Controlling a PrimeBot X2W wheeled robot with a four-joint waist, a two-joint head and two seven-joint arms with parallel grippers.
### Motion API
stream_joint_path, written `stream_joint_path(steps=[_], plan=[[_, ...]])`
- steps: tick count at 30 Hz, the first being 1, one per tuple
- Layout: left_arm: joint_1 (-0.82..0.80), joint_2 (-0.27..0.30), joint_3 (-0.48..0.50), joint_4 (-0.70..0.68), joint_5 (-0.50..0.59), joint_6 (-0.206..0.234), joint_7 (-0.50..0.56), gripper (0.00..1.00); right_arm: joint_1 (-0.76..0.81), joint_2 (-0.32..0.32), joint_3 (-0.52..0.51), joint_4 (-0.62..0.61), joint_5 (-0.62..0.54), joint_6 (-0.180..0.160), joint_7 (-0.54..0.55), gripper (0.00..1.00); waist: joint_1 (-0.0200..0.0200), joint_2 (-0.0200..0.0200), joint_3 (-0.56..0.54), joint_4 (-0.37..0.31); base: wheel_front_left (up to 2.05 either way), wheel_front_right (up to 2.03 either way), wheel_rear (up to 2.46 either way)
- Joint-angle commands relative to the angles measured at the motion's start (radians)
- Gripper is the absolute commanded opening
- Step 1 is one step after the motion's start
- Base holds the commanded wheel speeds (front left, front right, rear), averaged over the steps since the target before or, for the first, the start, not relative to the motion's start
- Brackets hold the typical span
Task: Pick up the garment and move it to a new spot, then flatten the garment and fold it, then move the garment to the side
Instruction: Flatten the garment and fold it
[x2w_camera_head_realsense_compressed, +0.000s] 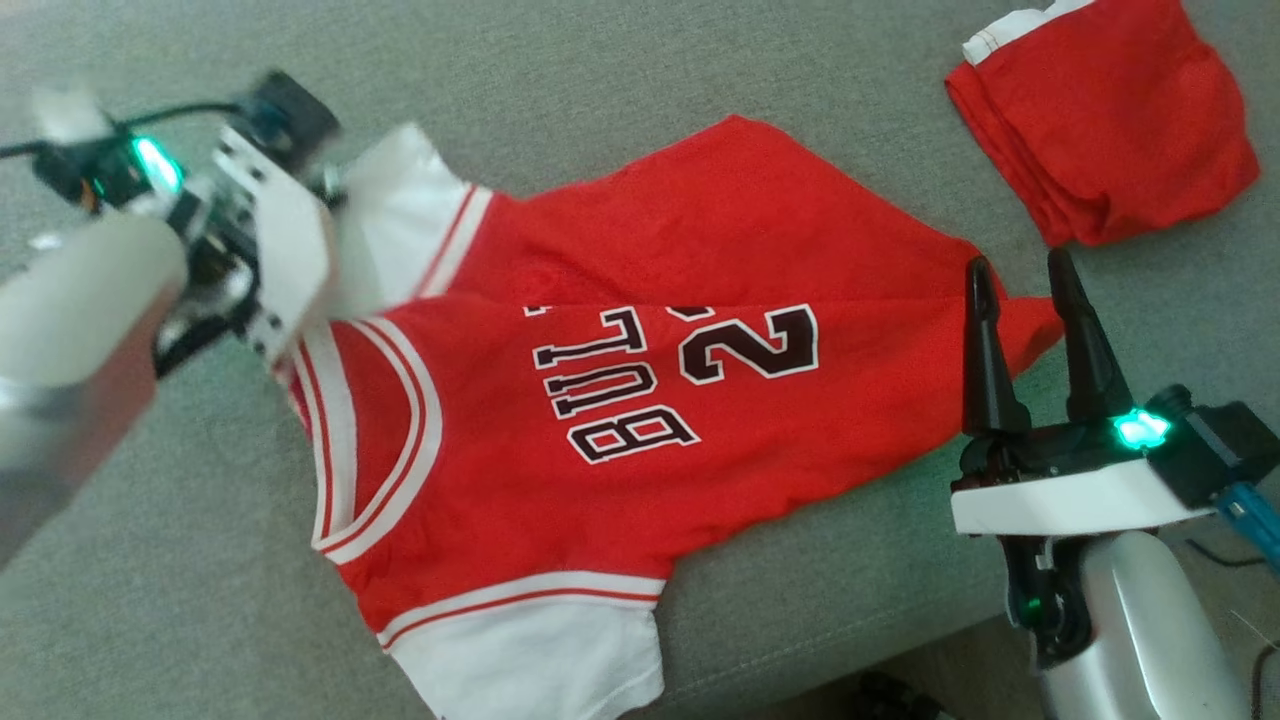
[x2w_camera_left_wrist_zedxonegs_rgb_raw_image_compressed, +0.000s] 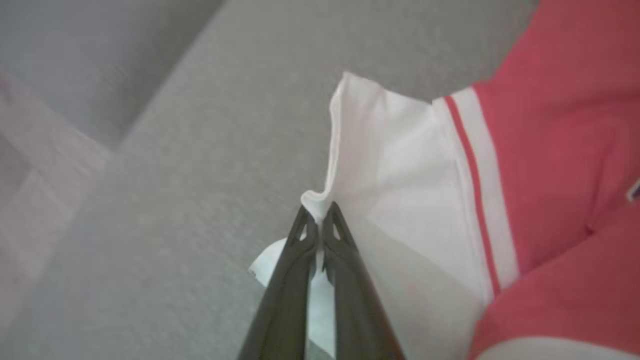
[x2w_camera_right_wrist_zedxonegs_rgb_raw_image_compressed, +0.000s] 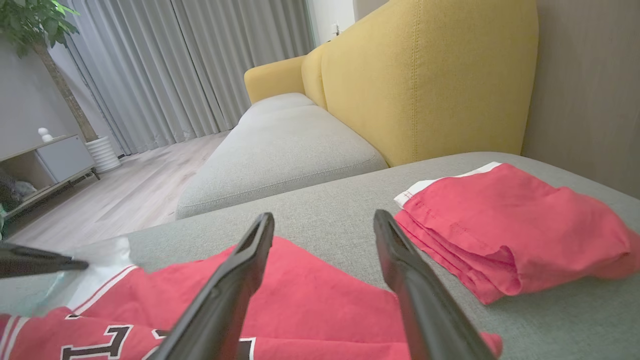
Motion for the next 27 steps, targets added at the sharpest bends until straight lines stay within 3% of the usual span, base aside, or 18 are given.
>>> stream_joint_path(steps=[1, 3, 4, 5, 9, 18, 24, 25, 27], plan=[[-0.102, 0.022, 0.055, 0.02, 0.036, 0.007, -0.104, 0.0, -0.023, -0.004, 0.018, -0.027, 0.001, 0.007, -0.011, 1.0, 0.0, 0.0, -0.005, -0.003, 0.0, 0.0, 0.0], [-0.114, 0.015, 0.068, 0.04, 0.048, 0.014, -0.152, 0.0, -0.024, -0.004, 0.02, -0.026, 0.001, 0.007, -0.011, 1.0, 0.0, 0.0, -0.006, -0.005, 0.0, 0.0, 0.0], [-0.146, 0.003, 0.083, 0.08, 0.087, 0.036, -0.246, 0.0, -0.026, -0.004, 0.027, -0.024, 0.001, 0.007, -0.011, 1.0, 0.0, 0.0, -0.006, -0.011, 0.0, 0.0, 0.0], [-0.146, 0.003, 0.083, 0.08, 0.087, 0.036, -0.246, 0.0, -0.026, -0.004, 0.027, -0.024, 0.001, 0.007, -0.011, 1.0, 0.0, 0.0, -0.006, -0.011, 0.0, 0.0, 0.0], [-0.226, -0.034, 0.139, 0.203, 0.136, 0.135, -0.414, 0.0, -0.024, -0.004, 0.039, -0.022, 0.009, 0.007, -0.011, 1.0, 0.0, 0.0, -0.001, -0.024, 0.0, 0.0, 0.0], [-0.416, -0.088, 0.11, 0.412, 0.278, 0.222, -0.547, 0.0, -0.037, -0.004, 0.079, -0.017, 0.022, 0.007, -0.011, 1.0, 0.0, 0.0, 0.022, -0.07, 0.0, 0.0, 0.0], [-0.493, -0.115, 0.083, 0.536, 0.355, 0.311, -0.57, 0.02, -0.033, -0.004, 0.082, -0.014, 0.032, 0.007, -0.011, 1.0, 0.0, 0.0, 0.029, -0.084, 0.0, 0.0, 0.0], [-0.49, -0.12, 0.08, 0.555, 0.358, 0.318, -0.564, 1.0, -0.032, -0.004, 0.082, -0.013, 0.033, 0.007, -0.011, 1.0, 0.0, 0.0, 0.029, -0.085, 0.0, 0.0, 0.0], [-0.472, -0.133, 0.077, 0.584, 0.354, 0.309, -0.551, 1.0, -0.032, -0.004, 0.083, -0.012, 0.034, 0.007, -0.011, 1.0, 0.0, 0.0, 0.027, -0.082, 0.0, 0.0, 0.0]])
